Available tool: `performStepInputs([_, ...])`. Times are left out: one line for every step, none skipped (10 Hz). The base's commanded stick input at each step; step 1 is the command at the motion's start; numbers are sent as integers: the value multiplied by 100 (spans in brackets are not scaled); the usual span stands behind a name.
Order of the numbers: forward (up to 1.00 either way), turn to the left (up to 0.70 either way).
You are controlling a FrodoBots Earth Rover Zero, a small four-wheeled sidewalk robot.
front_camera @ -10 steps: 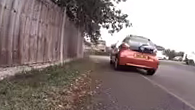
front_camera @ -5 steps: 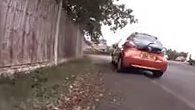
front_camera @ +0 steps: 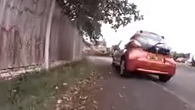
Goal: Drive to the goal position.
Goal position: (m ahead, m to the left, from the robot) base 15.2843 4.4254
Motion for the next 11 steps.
performStepInputs([100, 0])
performStepInputs([100, 0])
performStepInputs([100, 0])
performStepInputs([100, 0])
performStepInputs([100, 0])
performStepInputs([100, 0])
performStepInputs([100, 0])
performStepInputs([100, 0])
performStepInputs([100, 0])
performStepInputs([100, 0])
performStepInputs([100, 0])
